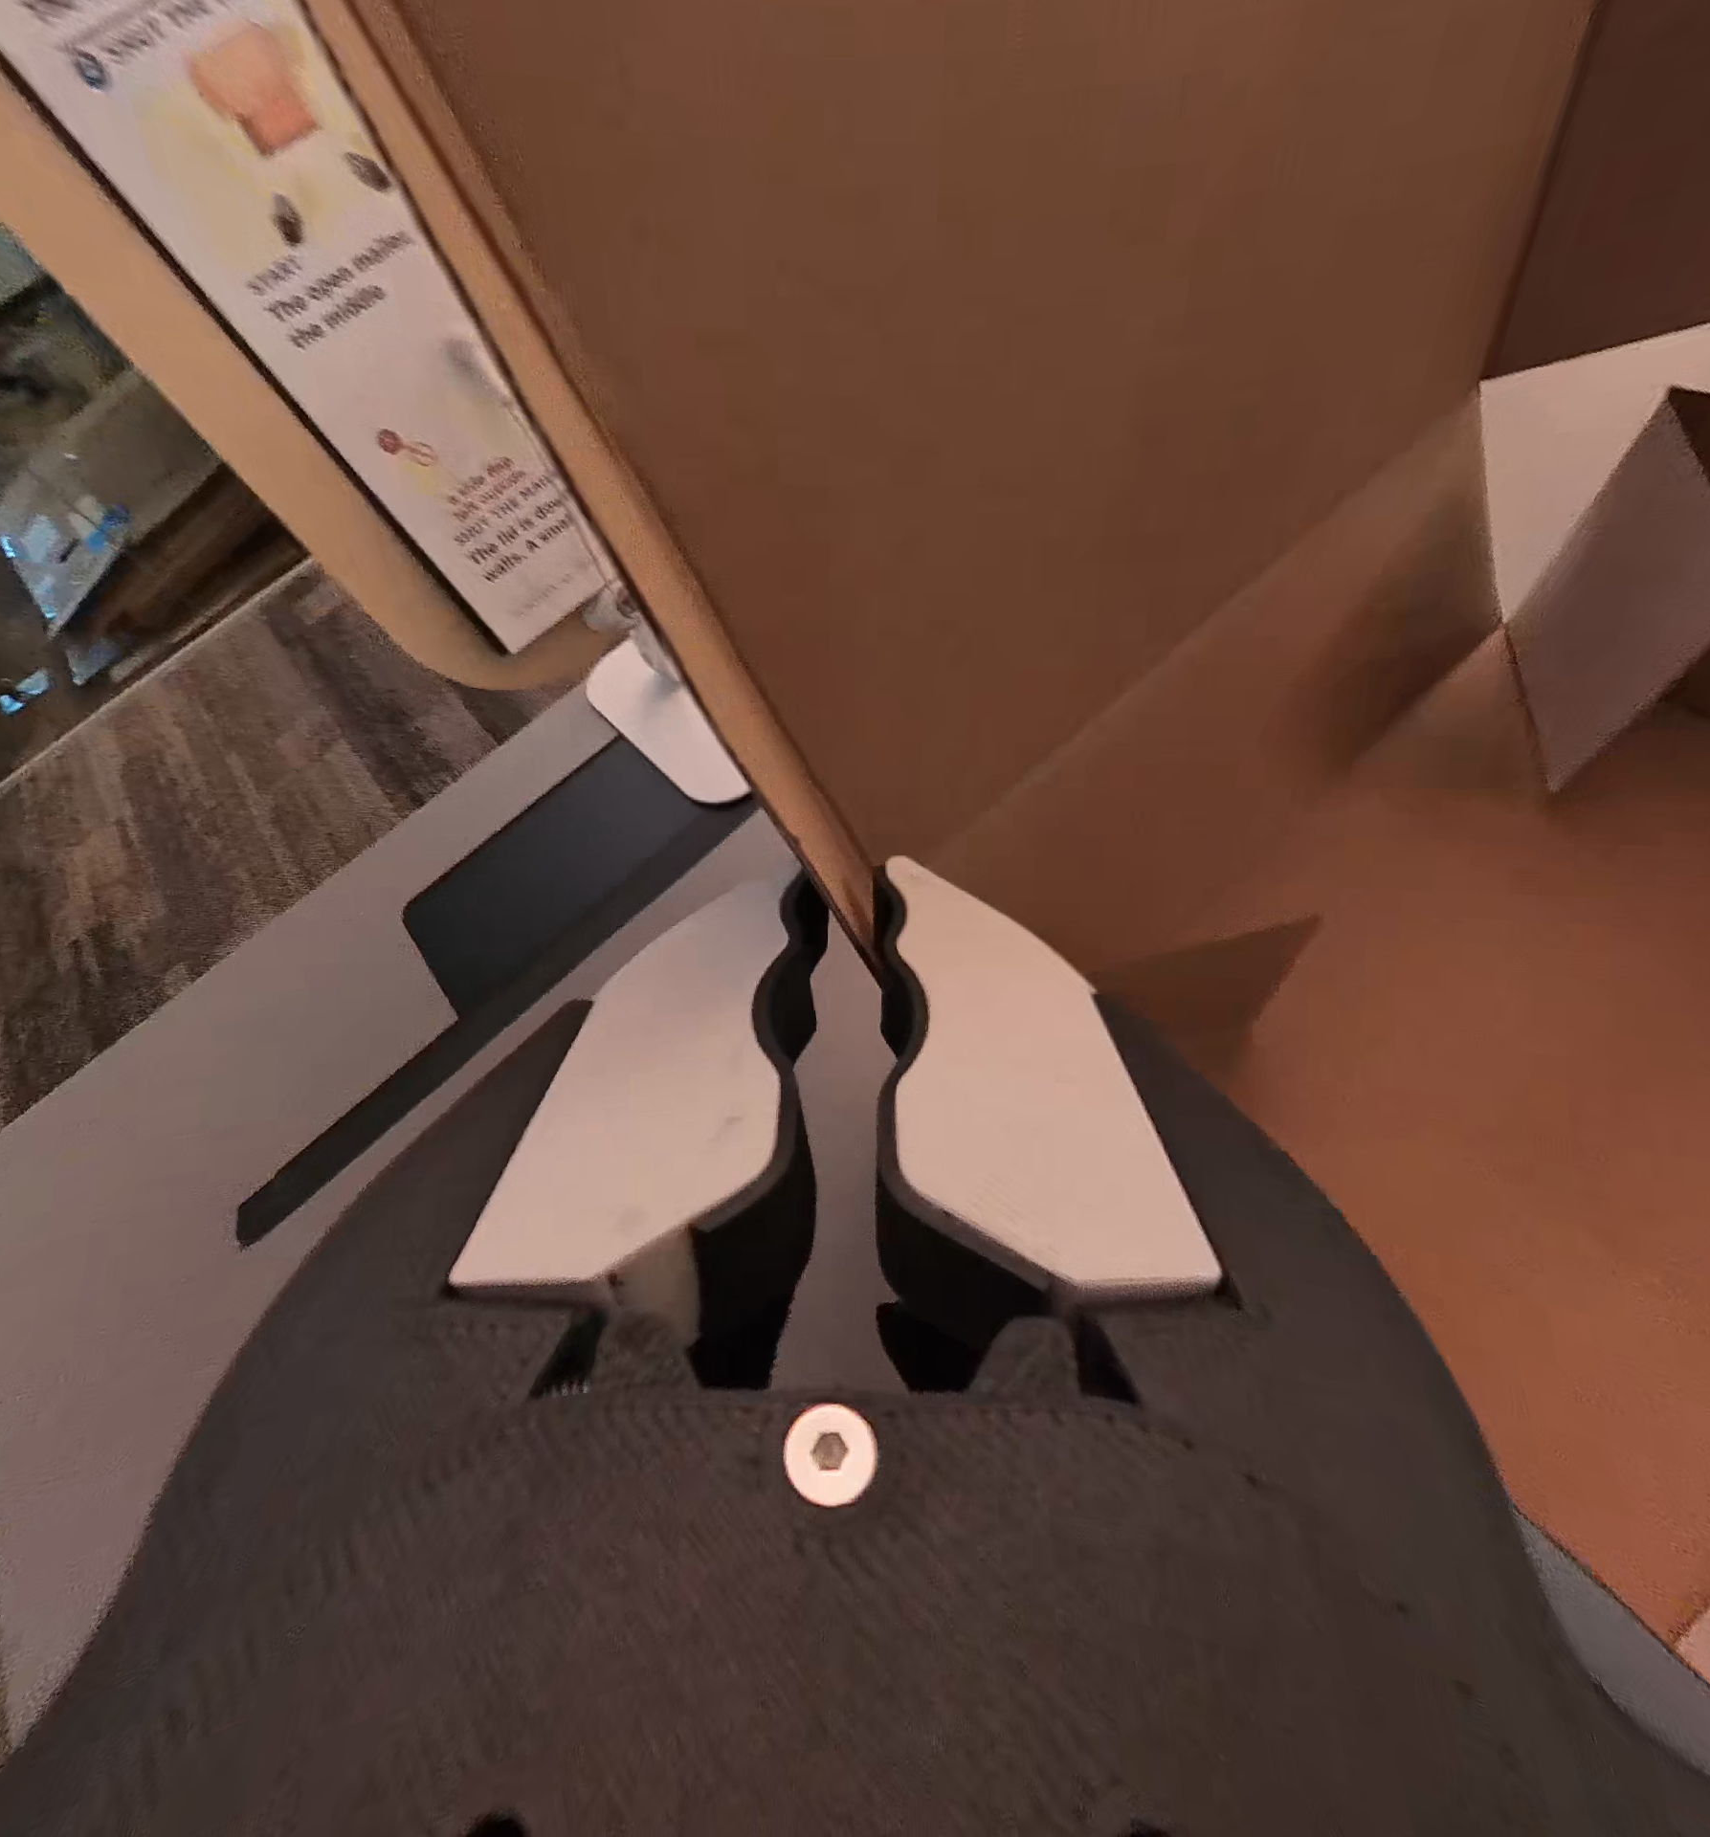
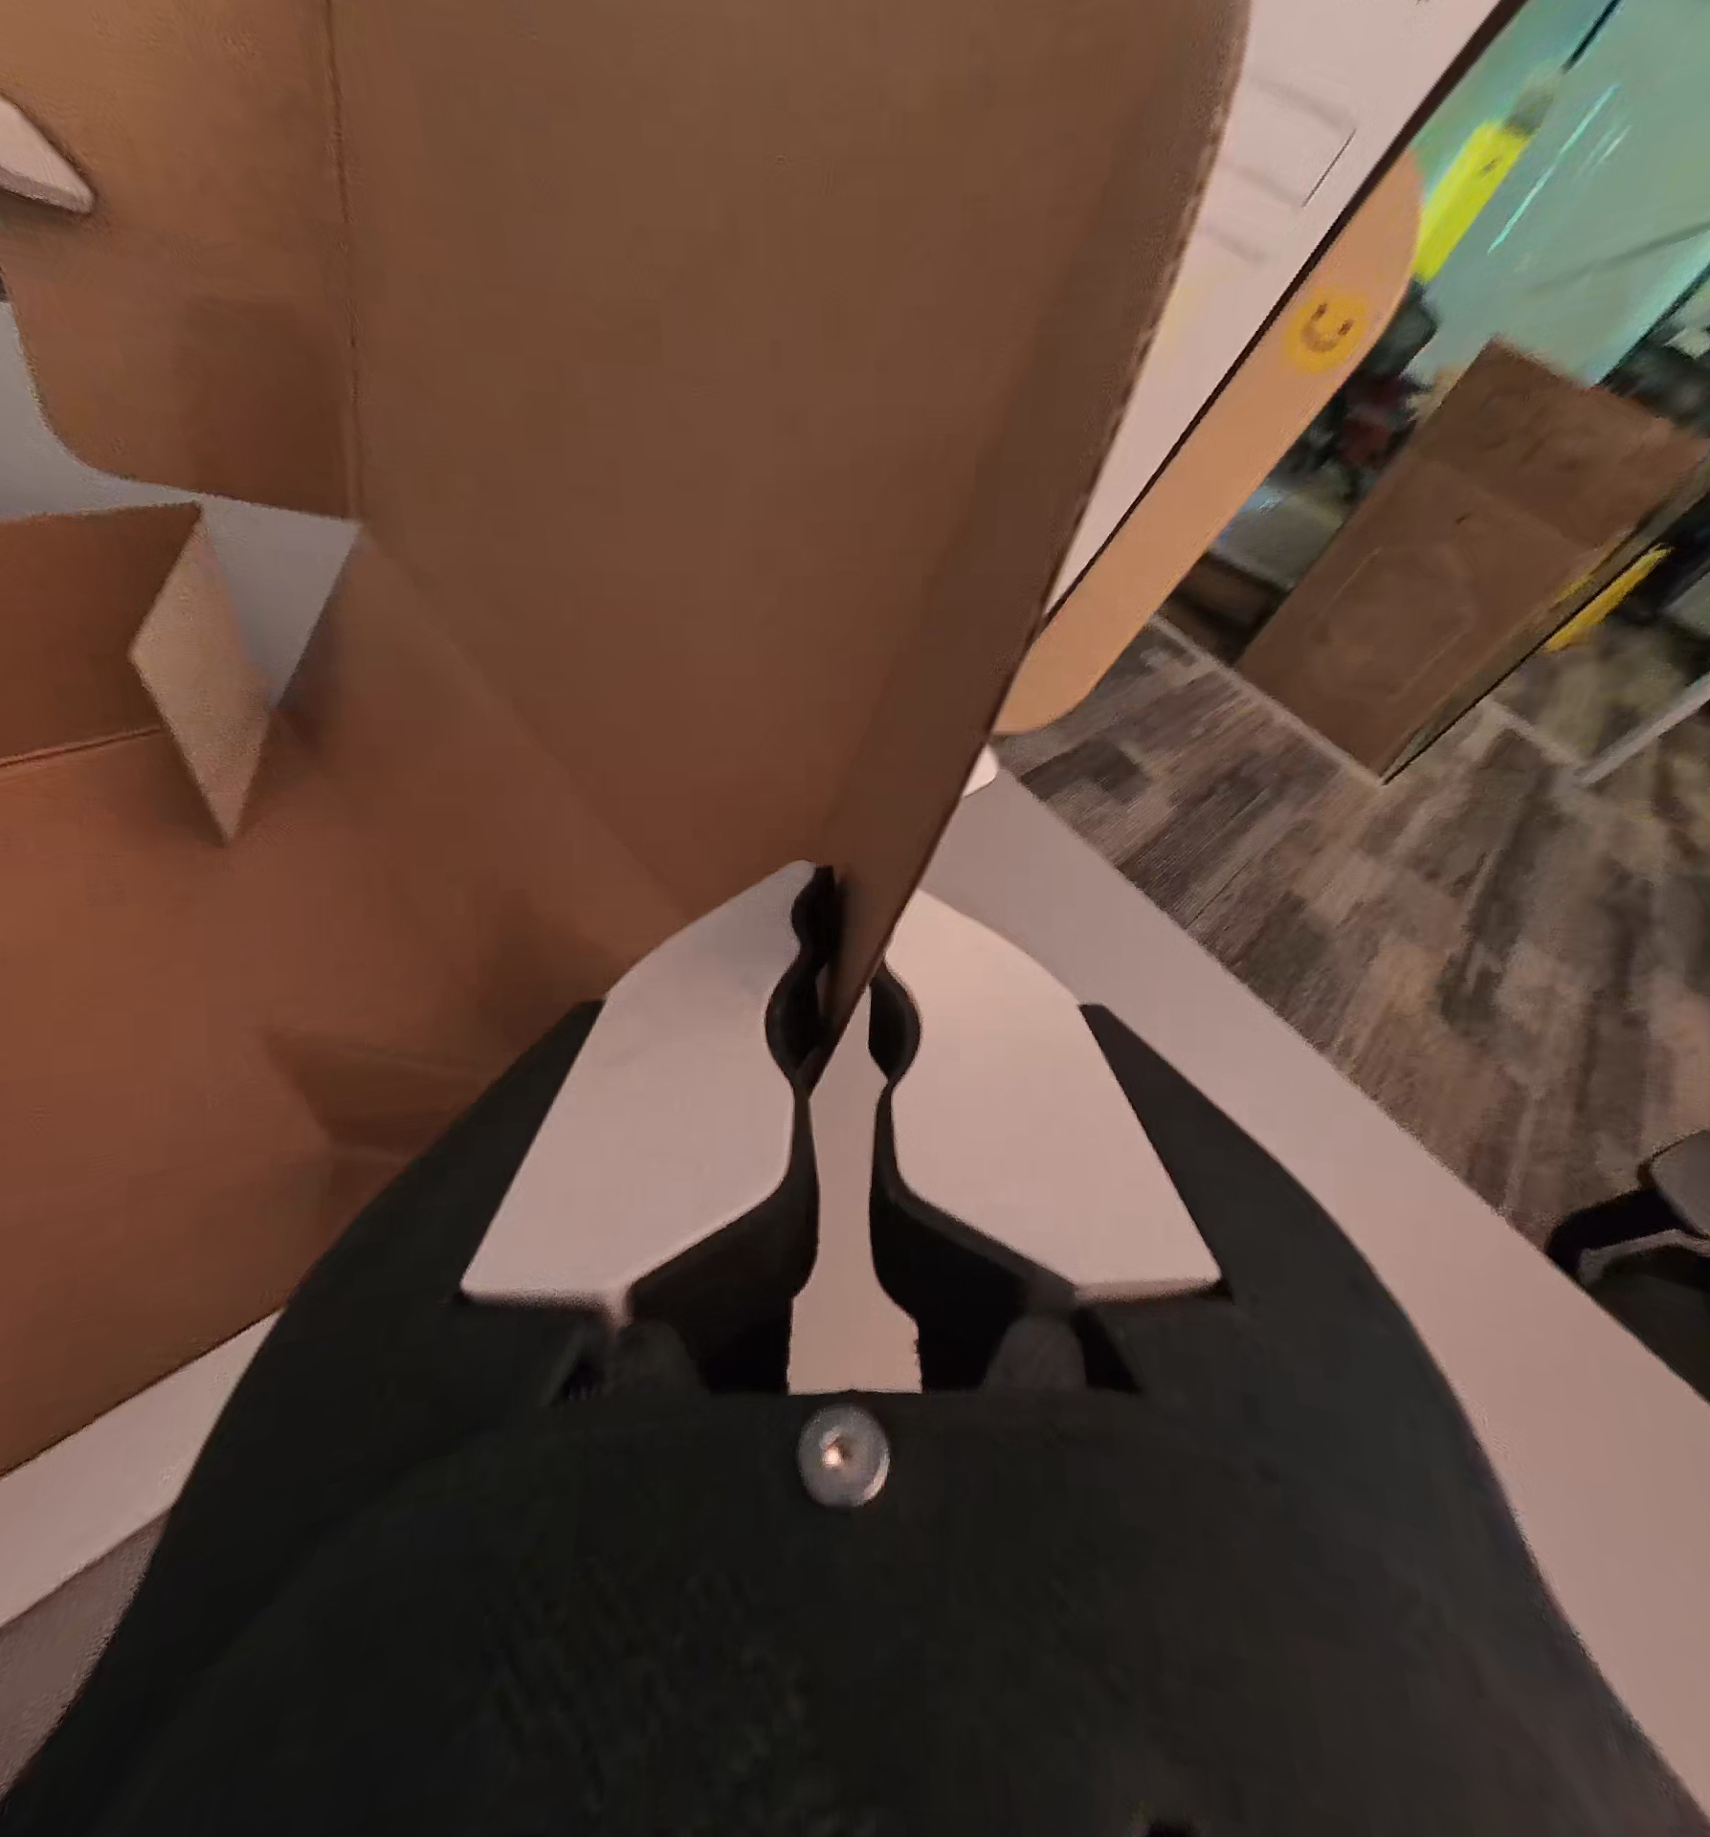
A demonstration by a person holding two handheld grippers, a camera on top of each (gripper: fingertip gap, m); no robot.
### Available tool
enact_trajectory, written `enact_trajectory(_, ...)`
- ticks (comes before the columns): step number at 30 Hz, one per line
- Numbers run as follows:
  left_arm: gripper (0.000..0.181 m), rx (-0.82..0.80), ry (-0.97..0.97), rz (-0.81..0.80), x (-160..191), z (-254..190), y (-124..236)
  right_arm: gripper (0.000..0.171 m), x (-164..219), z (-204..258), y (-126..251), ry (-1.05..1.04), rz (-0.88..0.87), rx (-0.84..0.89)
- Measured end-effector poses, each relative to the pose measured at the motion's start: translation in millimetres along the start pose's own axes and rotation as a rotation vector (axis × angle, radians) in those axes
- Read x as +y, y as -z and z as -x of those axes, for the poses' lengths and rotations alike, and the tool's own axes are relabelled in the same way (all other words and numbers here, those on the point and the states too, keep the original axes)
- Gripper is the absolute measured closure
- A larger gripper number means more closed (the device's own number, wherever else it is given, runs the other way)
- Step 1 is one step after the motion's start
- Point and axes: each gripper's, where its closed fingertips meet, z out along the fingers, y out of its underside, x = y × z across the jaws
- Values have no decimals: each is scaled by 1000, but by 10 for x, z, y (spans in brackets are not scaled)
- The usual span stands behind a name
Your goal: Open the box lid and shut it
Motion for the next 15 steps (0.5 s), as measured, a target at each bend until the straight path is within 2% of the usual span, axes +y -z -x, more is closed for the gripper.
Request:
enact_trajectory(5,176,-148,72,-155,-207,271,31,168,-256,-113,-173,32,-165,179)
enact_trajectory(7,175,-144,90,-177,-228,273,32,168,-268,-97,-237,42,-176,204)
enact_trajectory(11,174,-127,94,-21,-23,233,-24,168,-95,-2,-377,-33,-17,155)
enact_trajectory(15,172,-106,163,58,2,122,-19,168,-85,101,-376,-157,108,151)
